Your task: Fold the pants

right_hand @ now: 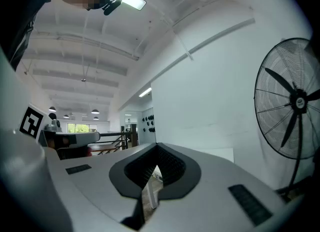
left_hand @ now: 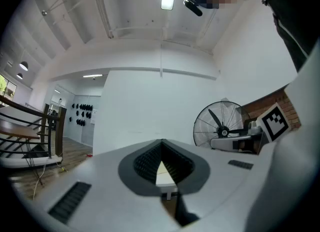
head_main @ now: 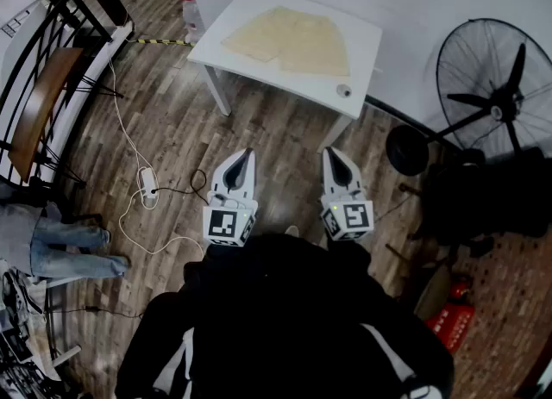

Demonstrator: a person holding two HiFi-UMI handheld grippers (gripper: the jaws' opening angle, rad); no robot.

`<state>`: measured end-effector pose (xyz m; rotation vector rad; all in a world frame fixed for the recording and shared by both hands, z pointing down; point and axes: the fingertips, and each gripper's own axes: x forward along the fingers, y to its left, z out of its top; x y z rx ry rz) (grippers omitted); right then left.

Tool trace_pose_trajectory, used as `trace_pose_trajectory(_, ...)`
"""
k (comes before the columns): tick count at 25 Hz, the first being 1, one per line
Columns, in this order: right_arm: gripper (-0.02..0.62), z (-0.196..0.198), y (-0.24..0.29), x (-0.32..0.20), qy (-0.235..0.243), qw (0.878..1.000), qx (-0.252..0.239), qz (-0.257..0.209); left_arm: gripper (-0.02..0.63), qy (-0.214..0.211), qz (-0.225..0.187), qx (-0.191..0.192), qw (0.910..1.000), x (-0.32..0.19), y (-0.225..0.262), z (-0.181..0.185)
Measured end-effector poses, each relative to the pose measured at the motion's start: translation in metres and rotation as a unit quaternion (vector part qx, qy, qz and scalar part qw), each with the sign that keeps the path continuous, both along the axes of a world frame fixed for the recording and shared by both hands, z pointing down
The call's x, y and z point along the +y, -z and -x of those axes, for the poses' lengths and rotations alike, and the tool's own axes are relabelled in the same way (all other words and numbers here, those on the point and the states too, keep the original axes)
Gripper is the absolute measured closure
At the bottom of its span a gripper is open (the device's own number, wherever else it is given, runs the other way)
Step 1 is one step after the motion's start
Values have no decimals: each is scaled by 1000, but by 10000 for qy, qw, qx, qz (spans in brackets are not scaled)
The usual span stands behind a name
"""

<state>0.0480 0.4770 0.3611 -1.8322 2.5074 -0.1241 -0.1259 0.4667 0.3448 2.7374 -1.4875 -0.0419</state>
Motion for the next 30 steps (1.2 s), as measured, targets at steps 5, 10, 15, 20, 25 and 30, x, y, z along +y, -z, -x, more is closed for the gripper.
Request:
trace_pose_trajectory(5, 601, 0, 4, -7, 55, 9998, 66, -152, 609, -133, -138, -15, 9998, -8, 7, -10)
trace_pose_trajectory(10, 601, -7, 12, -11, 284, 9991, 108, -279, 609, 15, -88, 29, 10000, -11, 6, -22)
trace_pose_trajectory(15, 601, -15, 14, -26, 360, 9986, 101, -363, 609, 114, -73, -8, 9999, -18, 1, -37)
trace_pose_trajectory(20, 601, -10, 11, -49, 425, 9983, 104, -385, 609, 195, 16, 128, 9997, -41, -2, -39)
trace_pose_trajectory(25, 601, -7, -10, -93, 425, 9989, 98, -180, 609, 128, 129, 49, 9998, -88, -27, -42)
trace_pose_trajectory(30, 601, -7, -38, -171, 483, 9983, 328, -89, 609, 134, 243, -75, 9996, -164, -58, -43)
